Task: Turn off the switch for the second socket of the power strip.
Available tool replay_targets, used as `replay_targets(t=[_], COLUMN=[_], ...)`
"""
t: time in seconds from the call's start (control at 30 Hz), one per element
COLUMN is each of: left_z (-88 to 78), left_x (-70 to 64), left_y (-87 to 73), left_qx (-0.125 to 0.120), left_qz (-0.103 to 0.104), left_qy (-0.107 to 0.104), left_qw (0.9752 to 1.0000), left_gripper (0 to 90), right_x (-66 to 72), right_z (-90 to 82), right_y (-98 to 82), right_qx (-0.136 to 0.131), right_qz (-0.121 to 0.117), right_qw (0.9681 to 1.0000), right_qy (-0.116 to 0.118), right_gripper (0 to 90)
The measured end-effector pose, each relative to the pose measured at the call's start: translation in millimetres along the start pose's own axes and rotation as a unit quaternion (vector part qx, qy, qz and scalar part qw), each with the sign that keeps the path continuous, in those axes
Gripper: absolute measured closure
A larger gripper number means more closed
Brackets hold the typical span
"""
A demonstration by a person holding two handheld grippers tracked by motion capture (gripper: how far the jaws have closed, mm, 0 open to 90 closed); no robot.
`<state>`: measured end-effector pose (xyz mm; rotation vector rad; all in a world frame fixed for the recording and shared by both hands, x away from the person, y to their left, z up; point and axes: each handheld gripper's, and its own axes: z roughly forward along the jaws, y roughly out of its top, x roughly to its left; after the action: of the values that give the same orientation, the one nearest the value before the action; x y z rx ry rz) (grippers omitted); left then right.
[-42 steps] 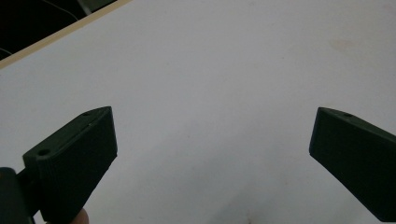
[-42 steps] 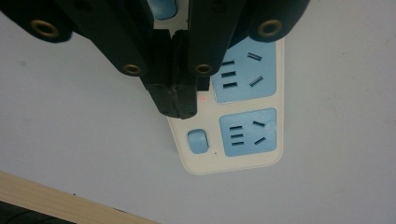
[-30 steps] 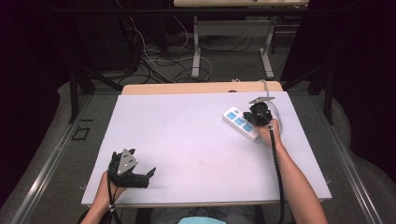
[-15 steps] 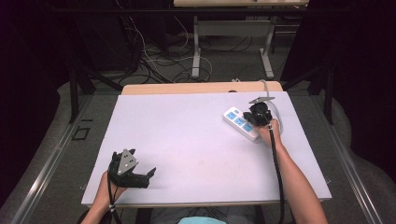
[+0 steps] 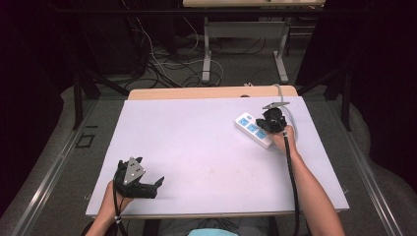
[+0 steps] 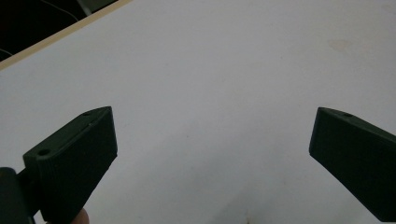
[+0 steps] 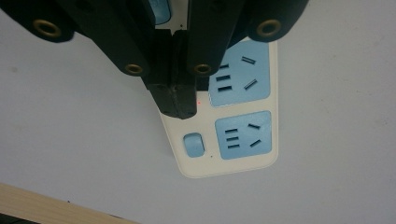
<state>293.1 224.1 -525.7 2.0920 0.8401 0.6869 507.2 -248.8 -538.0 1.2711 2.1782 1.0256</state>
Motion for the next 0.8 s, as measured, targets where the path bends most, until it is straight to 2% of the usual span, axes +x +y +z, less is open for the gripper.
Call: replay_targets(t=[0.2, 0.53, 0.8], left_z=[0.0, 0.2, 0.5], left_x=[-0.3, -0.2, -0.6], left_y=[0.0, 0.4, 0.2], left_qx=[0.001, 0.002, 0.002], left_qz=[0.000, 0.005, 0.001], left_qy=[-0.001, 0.002, 0.000], left_qw=[1.0000, 1.0000, 1.0000], left_gripper=[0.8, 0.8, 0.8], right_x=[2.3, 2.2, 1.6], right_z=[1.1, 1.9, 1.9], right_y=[0.5, -0.1, -0.2], right_qx=[-0.003, -0.006, -0.006], right_qz=[0.001, 0.003, 0.003], right_qw=[0.9999, 0.9999, 0.9999], right_qy=[-0.011, -0.013, -0.013], right_gripper=[90.0, 90.0, 90.0])
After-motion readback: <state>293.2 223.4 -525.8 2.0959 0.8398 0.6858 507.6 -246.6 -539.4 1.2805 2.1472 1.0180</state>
